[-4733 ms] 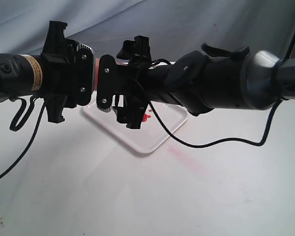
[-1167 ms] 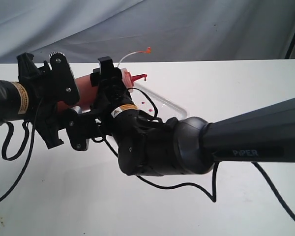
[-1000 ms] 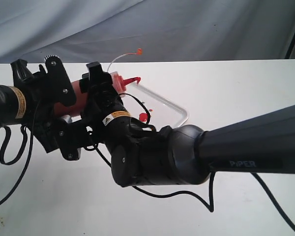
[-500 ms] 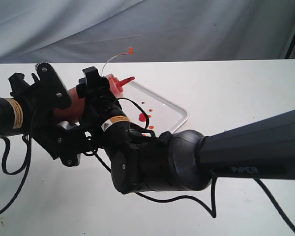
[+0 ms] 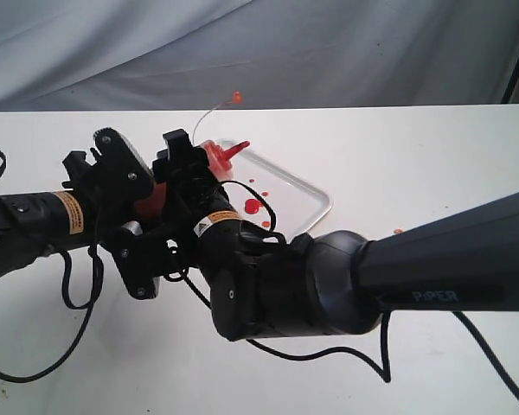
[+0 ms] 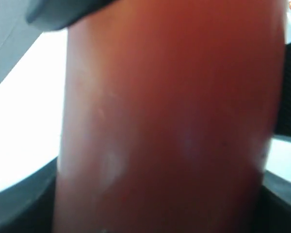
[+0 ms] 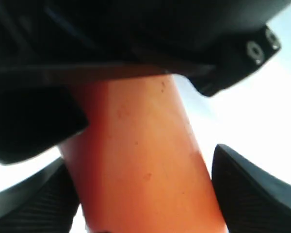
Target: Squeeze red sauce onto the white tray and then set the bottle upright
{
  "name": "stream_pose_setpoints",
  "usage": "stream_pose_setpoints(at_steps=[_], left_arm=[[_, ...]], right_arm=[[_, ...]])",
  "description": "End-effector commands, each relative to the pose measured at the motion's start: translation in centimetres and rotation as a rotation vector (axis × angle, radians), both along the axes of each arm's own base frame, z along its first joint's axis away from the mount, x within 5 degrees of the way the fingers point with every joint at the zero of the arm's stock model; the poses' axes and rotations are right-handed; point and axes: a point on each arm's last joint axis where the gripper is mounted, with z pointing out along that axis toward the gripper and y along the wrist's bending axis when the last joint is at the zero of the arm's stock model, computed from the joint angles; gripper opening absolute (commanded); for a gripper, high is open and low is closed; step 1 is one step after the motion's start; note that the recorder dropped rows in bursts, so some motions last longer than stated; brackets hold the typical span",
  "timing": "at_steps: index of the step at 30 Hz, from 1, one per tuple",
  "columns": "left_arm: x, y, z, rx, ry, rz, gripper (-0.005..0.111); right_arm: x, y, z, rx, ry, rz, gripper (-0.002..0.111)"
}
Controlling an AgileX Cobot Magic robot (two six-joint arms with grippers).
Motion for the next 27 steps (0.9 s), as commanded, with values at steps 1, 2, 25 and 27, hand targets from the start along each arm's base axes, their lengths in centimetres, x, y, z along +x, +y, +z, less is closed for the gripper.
stream_pose_setpoints(at_steps=[1,2,25,27], left_arm=[[0.1,-1.5,0.1,-0.097,-0.065,-0.03,0.042],[0.2,-1.4,0.1,-0.11,-0.06,-0.007,0.041],[-1.5,0.2,-1.3,-0.322,-0.054,0.222,0.005],[-1.5,0.3,-1.2,-0.326,-0.057,0.225,0.004]], right_arm=[[-1.9,2.5,3.9,-0.017,-0.22,0.208,0.0],[-2.1,2.7,3.8,-0.035,-0.23,0.237,0.0],[-4.1,4.2,2.7,-0.25,-0.287,0.53,0.0],[-4.5,4.4,2.6,-0.255,-0.275,0.54,0.0]])
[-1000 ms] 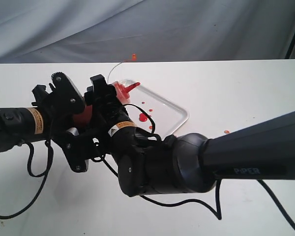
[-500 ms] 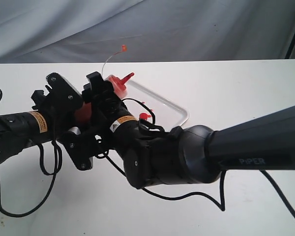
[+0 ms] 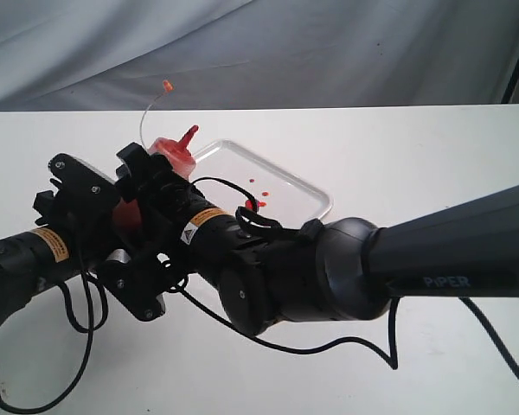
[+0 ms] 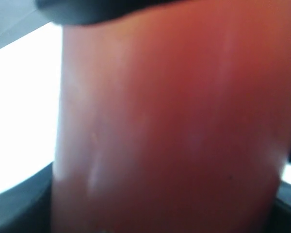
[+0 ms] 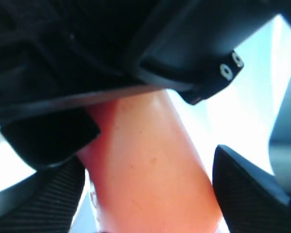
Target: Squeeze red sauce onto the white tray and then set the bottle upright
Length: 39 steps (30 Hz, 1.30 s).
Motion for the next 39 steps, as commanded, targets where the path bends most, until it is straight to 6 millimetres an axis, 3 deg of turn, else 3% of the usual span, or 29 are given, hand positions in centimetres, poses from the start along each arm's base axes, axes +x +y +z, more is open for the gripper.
stream_pose_setpoints(at_steps=[1,9,15,29,36,39], left_arm=[[0.6,-1.3,1.0,-0.078,-0.085,-0.024,0.004],[0.7,-1.4,0.8,-0.091,-0.103,-0.024,0.004],[1.1,-1.6,-0.8,-0.116,-0.128,-0.028,0.004],[1.3,-1.8,-1.1,-0.175,-0.173,-0.021,0.004],[1.4,-1.7,-1.1,-0.189,-0.175,0.009,0.0],[1.4,-1.7,-0.9,-0.196,-0.189,0.008,0.0]], right_arm=[[-4.0,3.3,2.7,-0.059,-0.174,0.274,0.0],[-5.7,4.2,2.8,-0.051,-0.183,0.32,0.0],[-5.7,4.2,2.8,-0.047,-0.18,0.316,0.0],[-7.0,4.8,2.8,-0.041,-0.185,0.347,0.0],[-6.1,4.2,5.3,0.249,-0.259,0.114,0.0],[-5.7,3.6,6.3,0.361,-0.198,0.04,0.0]])
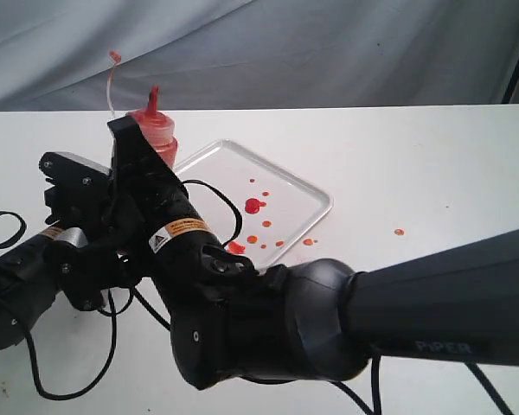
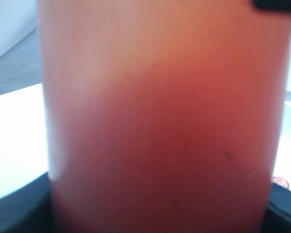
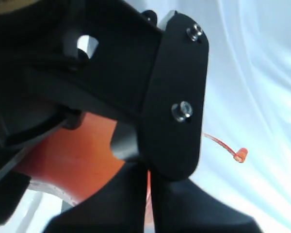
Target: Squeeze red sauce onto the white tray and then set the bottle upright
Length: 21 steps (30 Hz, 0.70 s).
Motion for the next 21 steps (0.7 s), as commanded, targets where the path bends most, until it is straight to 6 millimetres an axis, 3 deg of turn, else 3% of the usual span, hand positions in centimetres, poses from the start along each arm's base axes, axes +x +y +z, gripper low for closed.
stream_pose_setpoints(at_steps=[1,7,12,14,16,21], left_arm=[[0.0,-1.1,0.3,0.032,-0.034,-0.067,0.0],[-0.1,-0.7,0.4,0.012,-0.052,-0.028,0.0],[-1.2,0.1,0.3,-0.021,-0.083,0.004,0.0],[-1.6,0.3,0.4,-0.042,-0.112,0.011,0.0],[-2.8,1.0,0.0,-0.048,-0.106,0.03,0.0],[-4.3,1.7,-0.8,-0.042,-0.045,0.036,0.0]], right_arm=[[-2.8,1.7,4.2,0.162,-0.123,0.189,0.0],[-3.0,-0.1,8.5,0.544,0.1,0.136,0.0],[-3.1,-2.3,10.4,0.683,0.199,0.05,0.0],[-3.6,-4.2,11.5,0.816,0.213,0.037,0.0],[-4.1,-7.5,12.2,0.978,0.24,-0.019,0.0],[-4.1,-14.6,10.5,1.258,0.348,-0.151,0.0]])
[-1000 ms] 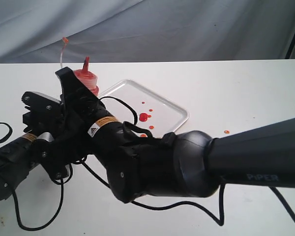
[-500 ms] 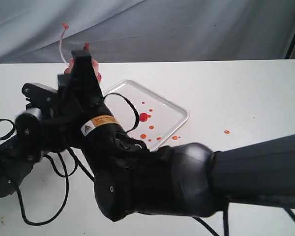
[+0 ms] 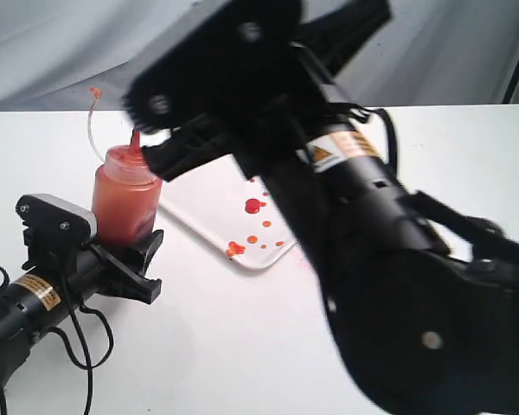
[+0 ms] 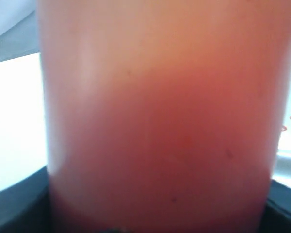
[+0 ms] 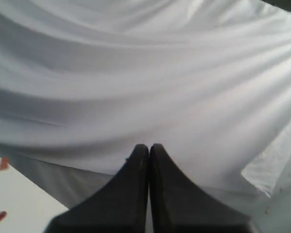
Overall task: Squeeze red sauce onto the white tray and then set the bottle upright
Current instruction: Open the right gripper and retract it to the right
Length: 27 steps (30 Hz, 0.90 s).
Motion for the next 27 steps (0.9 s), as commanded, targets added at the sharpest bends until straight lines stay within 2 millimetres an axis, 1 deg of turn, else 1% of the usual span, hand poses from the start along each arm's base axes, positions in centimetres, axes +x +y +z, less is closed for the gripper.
stream_pose_setpoints(at_steps=[1,4,7,11,15,18,23,24,27], left_arm=[[-0.3,0.1,0.8,-0.041,-0.054,0.011,0.0],[-0.4,0.1,0.7,-0.039,-0.051,0.011,0.0],[-0.4,0.1,0.7,-0.035,-0.053,0.01,0.0],[0.1,-0.1,1.0,-0.043,-0.072,0.005,0.0],[0.8,-0.4,1.6,-0.057,-0.104,0.005,0.0],[1.5,-0.7,1.9,-0.06,-0.132,0.007,0.0],[2.1,-0.6,2.2,-0.056,-0.156,0.039,0.0],[2.2,-0.4,2.0,-0.054,-0.145,0.063,0.0],[2.1,-0.4,1.0,-0.052,-0.11,0.071,0.0]], right_arm=[[-0.1,-4.7,-1.5,0.201,0.088,-0.074,0.0],[-0.6,-7.6,-2.8,0.296,0.103,-0.114,0.0],[-1.4,-9.6,-4.2,0.327,0.12,-0.159,0.0],[-2.1,-11.3,-5.8,0.405,0.197,-0.178,0.0],[-2.7,-12.9,-8.1,0.526,0.302,-0.209,0.0],[-3.3,-14.5,-10.0,0.573,0.371,-0.271,0.0],[-4.6,-17.0,-12.6,0.579,0.442,-0.336,0.0],[-4.8,-17.5,-13.1,0.568,0.453,-0.349,0.0],[-5.2,-18.2,-13.7,0.544,0.464,-0.368,0.0]])
